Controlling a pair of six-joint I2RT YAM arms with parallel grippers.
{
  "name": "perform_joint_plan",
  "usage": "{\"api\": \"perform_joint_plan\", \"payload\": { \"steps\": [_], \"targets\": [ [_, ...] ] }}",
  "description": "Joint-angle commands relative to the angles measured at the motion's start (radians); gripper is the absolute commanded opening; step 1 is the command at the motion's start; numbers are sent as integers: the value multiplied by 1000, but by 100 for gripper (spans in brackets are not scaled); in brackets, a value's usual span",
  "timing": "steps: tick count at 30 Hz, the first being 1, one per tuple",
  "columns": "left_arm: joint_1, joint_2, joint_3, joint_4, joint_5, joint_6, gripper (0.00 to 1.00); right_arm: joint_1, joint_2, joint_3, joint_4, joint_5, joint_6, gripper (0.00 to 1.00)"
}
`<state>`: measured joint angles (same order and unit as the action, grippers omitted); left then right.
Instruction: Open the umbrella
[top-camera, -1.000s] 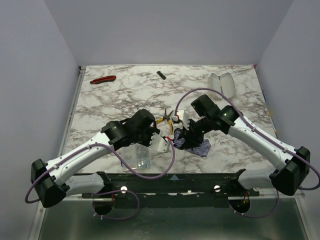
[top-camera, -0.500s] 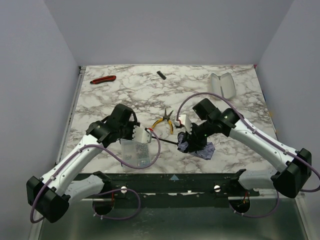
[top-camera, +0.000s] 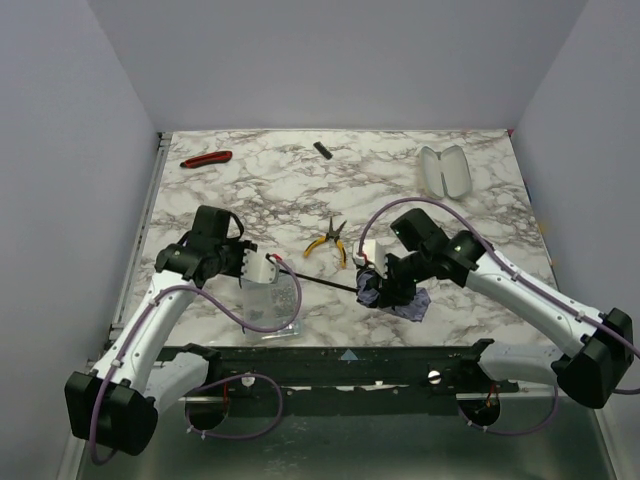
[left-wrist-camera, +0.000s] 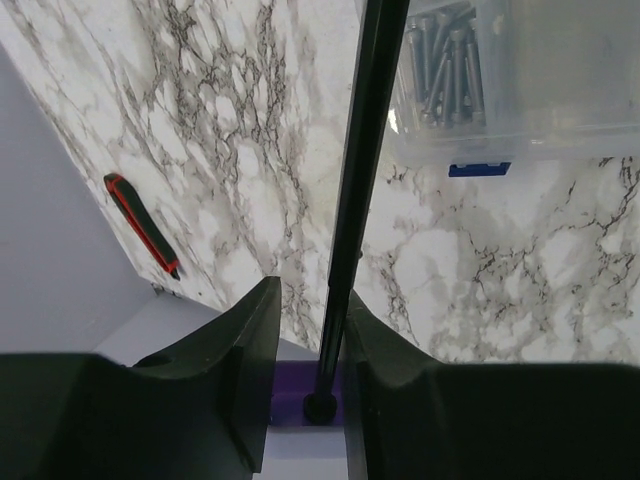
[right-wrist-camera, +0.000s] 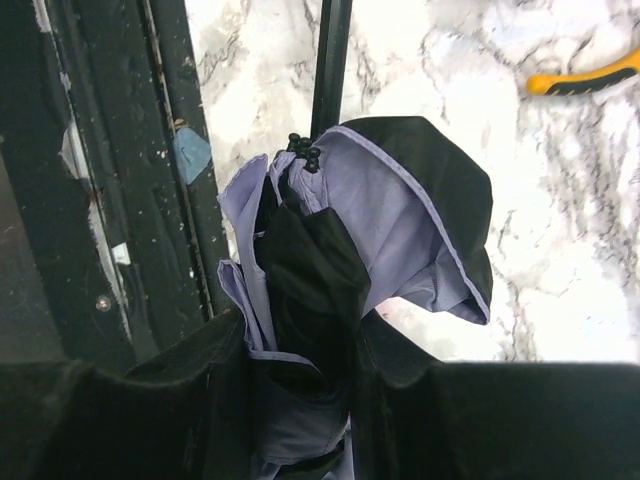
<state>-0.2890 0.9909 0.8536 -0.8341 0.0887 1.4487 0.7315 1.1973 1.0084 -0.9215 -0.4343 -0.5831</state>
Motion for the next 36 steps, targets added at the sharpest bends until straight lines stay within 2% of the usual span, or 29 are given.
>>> {"api": "perform_joint_plan", "payload": {
  "steps": [1,5,7,10,15,20,23,26,28,32,36],
  "targets": [
    [109,24,20,67,-130,102,29,0,-44,-57,-231,53,-79,0],
    [92,55,114,35,-89,52,29,-1,-20,-43,-206,25,-55,0],
    [60,61,161,12,-41,24,34,0,-8,-26,-180,13,-43,0],
    [-6,63,223,-26,4,-15,45,0,16,6,-137,-11,-19,0],
    [-111,55,264,-75,88,-33,71,0,53,55,-41,-35,51,0],
    [-182,30,291,-124,201,-36,80,-5,72,100,71,-34,132,0],
    [-189,-12,316,-137,354,-74,88,-26,86,129,137,-51,196,0],
    [-192,-56,342,-43,488,-285,98,-65,90,151,224,-72,283,0],
    [-192,-68,373,37,530,-508,99,-105,95,171,281,-90,356,0],
    [-191,-69,387,157,519,-862,98,-165,108,228,410,-115,554,0],
    [-182,-106,312,309,498,-1170,98,-176,107,269,537,-143,731,0]
  ]
}}
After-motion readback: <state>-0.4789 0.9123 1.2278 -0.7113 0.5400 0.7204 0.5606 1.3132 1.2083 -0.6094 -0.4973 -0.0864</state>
